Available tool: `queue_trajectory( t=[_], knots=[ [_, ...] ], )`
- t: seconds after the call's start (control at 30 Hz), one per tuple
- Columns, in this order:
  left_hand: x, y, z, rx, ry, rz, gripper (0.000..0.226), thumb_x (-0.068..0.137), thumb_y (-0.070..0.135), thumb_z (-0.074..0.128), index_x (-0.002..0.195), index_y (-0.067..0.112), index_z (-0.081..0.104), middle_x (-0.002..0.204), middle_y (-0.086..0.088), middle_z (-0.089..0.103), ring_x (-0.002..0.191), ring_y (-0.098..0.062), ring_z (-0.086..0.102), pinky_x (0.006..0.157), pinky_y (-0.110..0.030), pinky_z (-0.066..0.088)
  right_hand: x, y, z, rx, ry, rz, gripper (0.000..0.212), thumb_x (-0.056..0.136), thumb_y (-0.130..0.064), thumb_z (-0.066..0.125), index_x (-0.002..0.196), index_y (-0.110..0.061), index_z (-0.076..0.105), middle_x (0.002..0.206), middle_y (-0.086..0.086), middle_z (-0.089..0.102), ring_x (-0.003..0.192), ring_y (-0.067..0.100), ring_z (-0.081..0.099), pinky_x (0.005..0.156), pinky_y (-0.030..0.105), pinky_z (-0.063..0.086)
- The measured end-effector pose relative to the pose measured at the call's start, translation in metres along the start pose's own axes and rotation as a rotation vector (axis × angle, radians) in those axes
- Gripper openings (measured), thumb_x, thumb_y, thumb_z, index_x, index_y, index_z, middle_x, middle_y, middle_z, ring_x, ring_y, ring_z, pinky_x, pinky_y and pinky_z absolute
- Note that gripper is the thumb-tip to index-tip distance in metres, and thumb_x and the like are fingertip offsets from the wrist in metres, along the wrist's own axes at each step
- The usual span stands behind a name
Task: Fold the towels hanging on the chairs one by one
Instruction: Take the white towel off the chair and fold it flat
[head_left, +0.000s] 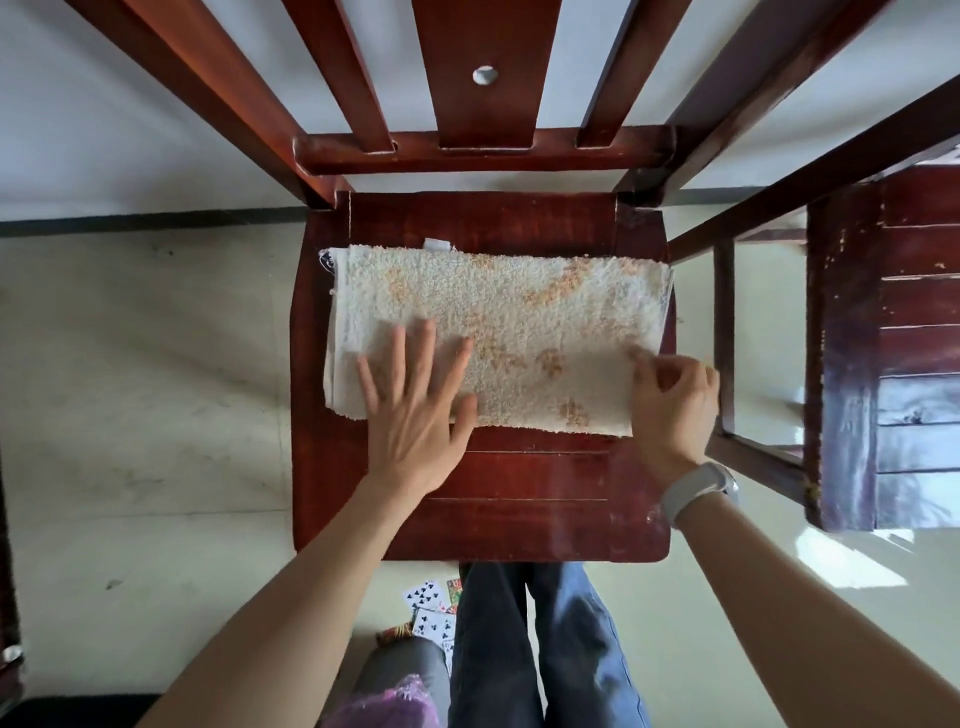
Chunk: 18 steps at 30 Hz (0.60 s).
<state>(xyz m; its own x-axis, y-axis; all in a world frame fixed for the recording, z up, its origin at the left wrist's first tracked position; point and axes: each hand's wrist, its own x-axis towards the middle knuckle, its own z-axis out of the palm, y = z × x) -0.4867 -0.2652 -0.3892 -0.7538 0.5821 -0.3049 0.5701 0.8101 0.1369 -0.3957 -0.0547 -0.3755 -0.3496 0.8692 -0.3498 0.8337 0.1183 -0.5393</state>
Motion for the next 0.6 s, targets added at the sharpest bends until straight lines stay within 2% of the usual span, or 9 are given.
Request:
queue_trajectory(
  t=[0.1,0.17,0.23,0.37,0.4,0.47,0.53,0.57,0.6],
  knots=[
    [-0.003,-0.001,0.005,0.007,-0.049,-0.046,0.059,0.091,0.052,0.019,0.145,0.032,0.009,0.156,-0.008,0.008,0.143,-0.034,0.002,0.11,-0.062,0.004,0.01,0.011,0.012,-0.045,-0.07,0.134,0.039,0.086,-0.048,0.05,0.083,-0.01,0.054,0.083,0.01,0.053,0.072,0.025,0.049,0.064,0.032,0.036],
    [-0.002,-0.002,0.005,0.017,-0.06,-0.037,0.059,0.09,0.053,0.019,0.145,0.032,0.01,0.155,-0.007,0.006,0.142,-0.033,0.002,0.109,-0.061,0.003,0.018,0.015,0.018,-0.117,-0.091,0.155,0.043,0.086,-0.048,0.049,0.072,-0.008,0.057,0.078,0.013,0.057,0.068,0.029,0.053,0.061,0.032,0.035],
    [0.0,-0.002,0.004,0.017,-0.074,-0.034,0.06,0.09,0.053,0.019,0.145,0.031,0.006,0.154,-0.006,0.002,0.142,-0.033,0.0,0.109,-0.06,0.002,0.021,0.012,0.021,-0.173,-0.129,0.155,0.039,0.088,-0.043,0.047,0.06,-0.016,0.051,0.075,0.011,0.053,0.068,0.027,0.049,0.062,0.033,0.034],
    [0.0,-0.001,0.0,0.007,-0.136,-0.042,0.061,0.088,0.055,0.015,0.144,0.032,0.004,0.154,-0.005,-0.003,0.141,-0.032,-0.005,0.109,-0.059,-0.001,0.019,-0.002,0.021,-0.306,-0.197,0.162,0.031,0.087,-0.032,0.043,0.076,-0.008,0.059,0.088,0.012,0.054,0.089,0.029,0.049,0.077,0.037,0.037],
    [0.001,0.0,-0.004,-0.01,-0.15,-0.042,0.062,0.088,0.055,0.015,0.145,0.032,0.006,0.155,-0.006,-0.001,0.142,-0.033,-0.005,0.108,-0.059,-0.002,0.016,-0.003,0.02,-0.307,-0.191,0.146,0.03,0.086,-0.031,0.043,0.077,-0.007,0.059,0.085,0.011,0.054,0.087,0.029,0.049,0.077,0.037,0.037],
    [0.003,-0.001,-0.011,-0.064,-0.163,-0.032,0.061,0.088,0.053,0.019,0.145,0.031,0.015,0.156,-0.007,0.003,0.143,-0.033,-0.003,0.109,-0.059,-0.001,0.011,-0.009,0.016,-0.209,-0.172,0.137,0.024,0.085,-0.029,0.046,0.07,-0.011,0.051,0.065,0.007,0.048,0.069,0.026,0.046,0.067,0.032,0.036],
    [0.005,-0.003,-0.017,-0.208,-0.137,-0.035,0.052,0.091,0.044,0.033,0.14,0.029,0.03,0.156,-0.005,0.012,0.145,-0.03,0.002,0.112,-0.06,0.001,0.008,-0.018,0.005,-0.052,-0.175,0.192,0.029,0.087,-0.026,0.051,0.061,-0.014,0.047,0.052,0.0,0.039,0.053,0.022,0.039,0.051,0.022,0.032],
    [0.005,-0.003,-0.022,-0.35,-0.087,-0.065,0.044,0.092,0.036,0.041,0.135,0.025,0.04,0.154,-0.004,0.02,0.145,-0.024,0.007,0.115,-0.056,0.004,0.007,-0.023,-0.002,0.049,-0.194,0.224,0.029,0.086,-0.024,0.054,0.06,-0.014,0.048,0.051,-0.001,0.038,0.05,0.018,0.037,0.044,0.018,0.03],
    [0.004,-0.003,-0.028,-0.528,-0.024,-0.118,0.037,0.093,0.027,0.046,0.128,0.02,0.049,0.151,-0.002,0.03,0.143,-0.017,0.014,0.117,-0.046,0.009,0.006,-0.03,-0.009,0.163,-0.228,0.255,0.025,0.085,-0.021,0.057,0.062,-0.01,0.052,0.053,0.0,0.04,0.05,0.015,0.037,0.043,0.015,0.031]
  ],
)
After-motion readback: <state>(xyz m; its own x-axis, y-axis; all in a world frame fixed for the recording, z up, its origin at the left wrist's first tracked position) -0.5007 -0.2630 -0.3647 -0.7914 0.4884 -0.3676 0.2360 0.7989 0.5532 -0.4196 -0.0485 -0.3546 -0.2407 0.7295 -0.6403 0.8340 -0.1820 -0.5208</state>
